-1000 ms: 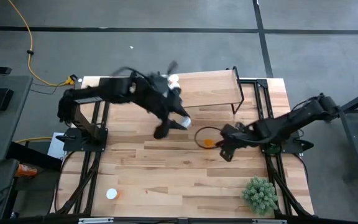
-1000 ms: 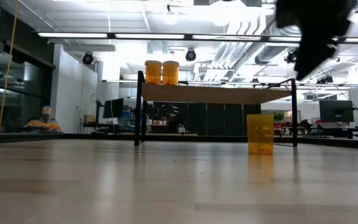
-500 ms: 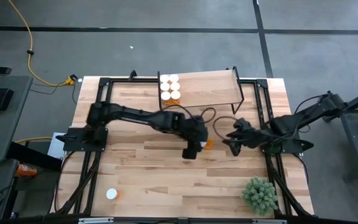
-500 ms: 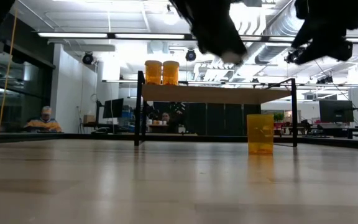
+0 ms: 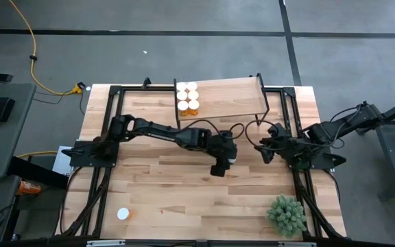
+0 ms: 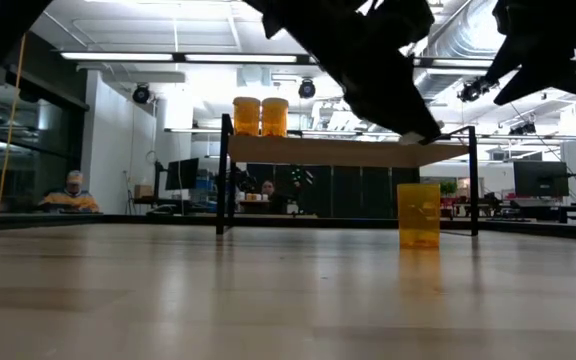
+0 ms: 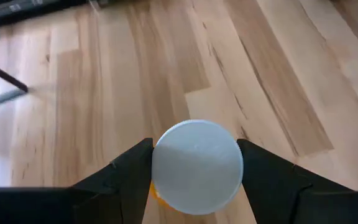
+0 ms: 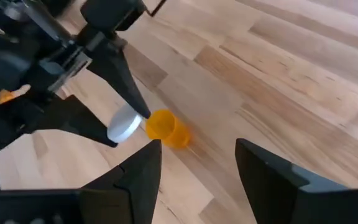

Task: Pick and place medicine bottles onto shelf by color
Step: Put the orange pill bottle on the shelf

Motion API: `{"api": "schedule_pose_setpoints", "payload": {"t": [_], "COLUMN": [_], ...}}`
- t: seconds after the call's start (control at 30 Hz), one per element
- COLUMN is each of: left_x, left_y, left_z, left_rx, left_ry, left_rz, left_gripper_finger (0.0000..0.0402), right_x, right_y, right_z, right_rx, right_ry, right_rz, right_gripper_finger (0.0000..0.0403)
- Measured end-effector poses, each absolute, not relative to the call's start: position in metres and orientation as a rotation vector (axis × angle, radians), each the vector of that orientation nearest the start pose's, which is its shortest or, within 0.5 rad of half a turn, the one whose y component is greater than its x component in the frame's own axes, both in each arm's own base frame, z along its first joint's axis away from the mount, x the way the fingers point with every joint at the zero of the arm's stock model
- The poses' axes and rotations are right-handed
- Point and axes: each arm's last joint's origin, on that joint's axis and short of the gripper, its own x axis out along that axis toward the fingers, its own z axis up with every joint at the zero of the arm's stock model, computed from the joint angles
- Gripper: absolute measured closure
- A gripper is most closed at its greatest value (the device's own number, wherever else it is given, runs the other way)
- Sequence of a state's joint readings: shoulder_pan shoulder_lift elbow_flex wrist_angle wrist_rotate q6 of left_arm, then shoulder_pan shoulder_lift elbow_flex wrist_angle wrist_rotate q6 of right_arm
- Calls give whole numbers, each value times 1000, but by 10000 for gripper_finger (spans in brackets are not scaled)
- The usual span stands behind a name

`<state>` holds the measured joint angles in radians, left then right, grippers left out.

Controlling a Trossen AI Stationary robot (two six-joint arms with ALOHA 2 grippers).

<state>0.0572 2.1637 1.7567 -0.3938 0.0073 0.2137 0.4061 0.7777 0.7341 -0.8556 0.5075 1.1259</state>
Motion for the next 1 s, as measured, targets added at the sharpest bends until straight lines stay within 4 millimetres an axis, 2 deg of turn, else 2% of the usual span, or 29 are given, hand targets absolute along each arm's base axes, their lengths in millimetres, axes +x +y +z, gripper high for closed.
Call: {"api": "schedule_pose_setpoints", "payload": {"t": [0.1, 0.2, 0.37, 0.47, 0.6, 0.63, 0.9, 1.0], "left_x": [485, 485, 485, 484, 485, 485, 482, 486], "left_y": [34, 39, 39, 38, 35, 34, 33, 33], "left_z": [204, 198, 200, 198, 199, 199, 186, 186], "left_rx": [167, 159, 155, 152, 176, 179, 172, 175], "left_ry": [810, 831, 822, 837, 826, 821, 905, 874], "left_rz": [-32, -20, -21, -33, -71, -70, -80, -74], "left_gripper_finger": [195, 195, 195, 195, 195, 195, 195, 195], "right_x": [133, 138, 156, 166, 173, 174, 196, 202], "right_y": [41, 41, 48, 51, 54, 54, 57, 55], "right_z": [264, 255, 217, 195, 172, 167, 151, 143], "right_rx": [697, 750, 756, 801, 881, 902, 972, 970], "right_ry": [643, 725, 848, 807, 751, 744, 624, 621], "right_rz": [-541, -564, -538, -540, -498, -495, -489, -515], "right_gripper_finger": [208, 208, 229, 275, 373, 388, 399, 399]}}
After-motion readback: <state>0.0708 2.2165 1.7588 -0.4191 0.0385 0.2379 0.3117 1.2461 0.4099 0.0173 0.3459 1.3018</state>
